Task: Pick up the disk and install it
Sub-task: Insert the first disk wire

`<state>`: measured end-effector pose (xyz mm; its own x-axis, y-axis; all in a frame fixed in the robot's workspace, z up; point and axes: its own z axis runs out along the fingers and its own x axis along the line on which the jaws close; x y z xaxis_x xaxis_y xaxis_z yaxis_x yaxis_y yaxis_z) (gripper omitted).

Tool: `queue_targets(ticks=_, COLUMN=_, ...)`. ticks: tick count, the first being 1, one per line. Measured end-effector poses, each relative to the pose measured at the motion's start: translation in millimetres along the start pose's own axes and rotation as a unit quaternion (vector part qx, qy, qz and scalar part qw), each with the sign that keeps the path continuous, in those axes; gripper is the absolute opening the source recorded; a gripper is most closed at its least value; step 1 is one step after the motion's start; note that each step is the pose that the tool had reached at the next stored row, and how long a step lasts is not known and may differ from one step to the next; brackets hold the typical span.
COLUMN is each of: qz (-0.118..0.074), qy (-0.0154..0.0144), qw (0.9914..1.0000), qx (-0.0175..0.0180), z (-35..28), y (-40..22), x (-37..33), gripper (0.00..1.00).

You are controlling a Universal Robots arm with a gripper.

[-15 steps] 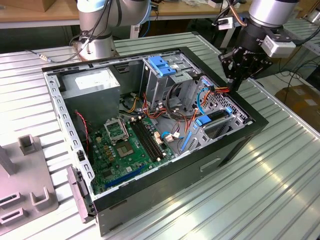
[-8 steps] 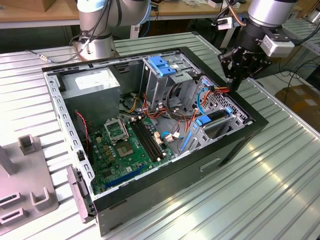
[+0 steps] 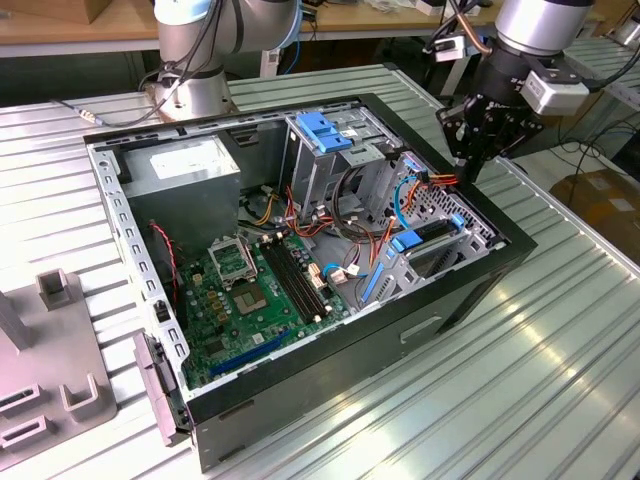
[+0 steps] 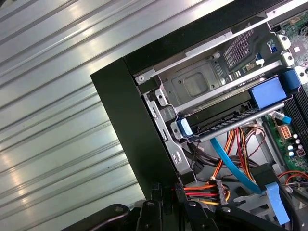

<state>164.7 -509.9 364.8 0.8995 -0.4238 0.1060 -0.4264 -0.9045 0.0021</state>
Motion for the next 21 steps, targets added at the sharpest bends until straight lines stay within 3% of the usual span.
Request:
queue_targets(ticks=3, qz=0.000, qy=0.0000, qw=1.00000, qx=0.0000, z=0.0, y=0.0, x=0.0, gripper=0.23)
queue_targets(ticks=4, qz=0.000, qy=0.0000, qw=1.00000, qx=0.0000, z=-0.6, y=0.0, x=0.1, gripper=0.16)
queue_targets(ticks=7, qz=0.001, qy=0.0000, qw=1.00000, qx=-0.0001, z=-9.0, y=0.0, x=1.0, gripper=0.16)
queue_targets(ticks=10, qz=0.023, qy=0.0000, qw=0.99974, qx=-0.0024, z=-9.0, y=0.0, x=1.0, gripper=0.16)
queue_targets(ticks=14, qz=0.062, qy=-0.0001, qw=0.99803, qx=-0.0066, z=-9.0, y=0.0, x=1.0, gripper=0.16)
queue_targets(ticks=17, qz=0.098, qy=-0.0002, qw=0.99509, qx=-0.0105, z=-9.0, y=0.0, x=1.0, gripper=0.16)
queue_targets(ticks=21, qz=0.125, qy=-0.0001, qw=0.99212, qx=-0.0136, z=-9.1, y=0.0, x=1.0, gripper=0.16)
